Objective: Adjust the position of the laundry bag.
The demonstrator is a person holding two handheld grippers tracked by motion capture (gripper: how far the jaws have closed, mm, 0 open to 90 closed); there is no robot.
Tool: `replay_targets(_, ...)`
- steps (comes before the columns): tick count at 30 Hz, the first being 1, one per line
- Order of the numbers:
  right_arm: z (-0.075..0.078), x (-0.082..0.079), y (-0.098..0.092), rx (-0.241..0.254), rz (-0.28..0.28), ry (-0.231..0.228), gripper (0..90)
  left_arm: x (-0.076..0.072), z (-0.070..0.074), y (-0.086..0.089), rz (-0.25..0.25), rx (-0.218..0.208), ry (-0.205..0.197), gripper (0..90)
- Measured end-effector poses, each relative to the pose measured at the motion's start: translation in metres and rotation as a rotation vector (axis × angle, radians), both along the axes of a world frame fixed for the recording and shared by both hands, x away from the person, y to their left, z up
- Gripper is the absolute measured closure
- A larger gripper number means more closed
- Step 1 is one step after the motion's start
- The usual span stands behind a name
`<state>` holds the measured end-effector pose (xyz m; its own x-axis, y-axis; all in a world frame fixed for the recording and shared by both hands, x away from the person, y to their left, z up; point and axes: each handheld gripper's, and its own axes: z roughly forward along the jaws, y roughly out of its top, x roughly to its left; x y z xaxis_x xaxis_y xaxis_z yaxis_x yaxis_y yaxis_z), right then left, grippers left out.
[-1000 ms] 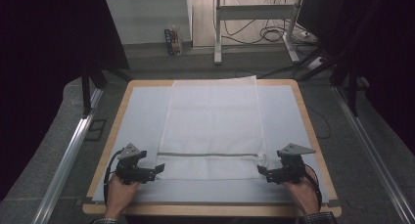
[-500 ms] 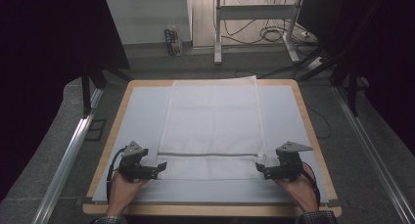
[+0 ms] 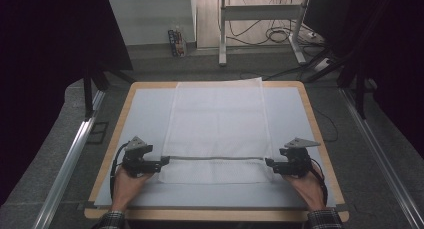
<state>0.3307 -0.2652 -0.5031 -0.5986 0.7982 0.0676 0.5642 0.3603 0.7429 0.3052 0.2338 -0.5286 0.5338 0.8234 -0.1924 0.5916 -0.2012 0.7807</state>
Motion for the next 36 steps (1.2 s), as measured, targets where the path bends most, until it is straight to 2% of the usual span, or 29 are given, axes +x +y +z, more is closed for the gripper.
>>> replay_targets(4, 0.003, 0.006, 0.0, -0.007, -0.01, -0.003, 32.3, 0.007, 0.001, -0.003, 0.017, 0.024, -0.012, 15.9)
replay_targets(7, 0.006, 0.012, 0.0, -0.014, -0.032, -0.027, 39.7, 0.012, 0.002, -0.003, 0.033, 0.043, -0.016, 23.2)
replay_targets(12, 0.006, 0.02, 0.004, -0.031, -0.045, -0.049, 44.8, 0.021, 0.002, -0.002, 0.037, 0.032, -0.012, 31.3)
replay_targets(17, 0.002, 0.029, 0.009, -0.061, -0.047, -0.037, 49.0, 0.028, 0.0, -0.002, 0.046, 0.035, -0.006, 37.5)
replay_targets(21, -0.003, 0.037, 0.013, -0.081, -0.047, -0.019, 54.2, 0.033, -0.002, -0.004, 0.045, 0.055, 0.001, 45.3)
replay_targets(25, -0.007, 0.043, 0.016, -0.115, -0.047, -0.008, 57.4, 0.037, -0.007, -0.009, 0.044, 0.108, 0.0, 48.3)
replay_targets(29, -0.01, 0.047, 0.016, -0.137, -0.048, 0.0, 63.0, 0.04, -0.009, -0.013, 0.072, 0.171, -0.001, 55.9)
replay_targets(33, -0.014, 0.049, 0.017, -0.154, -0.035, 0.017, 70.3, 0.042, -0.012, -0.012, 0.099, 0.18, 0.017, 66.1)
replay_targets(36, -0.013, 0.05, 0.019, -0.159, -0.026, 0.019, 73.5, 0.044, -0.016, -0.014, 0.099, 0.176, 0.035, 67.5)
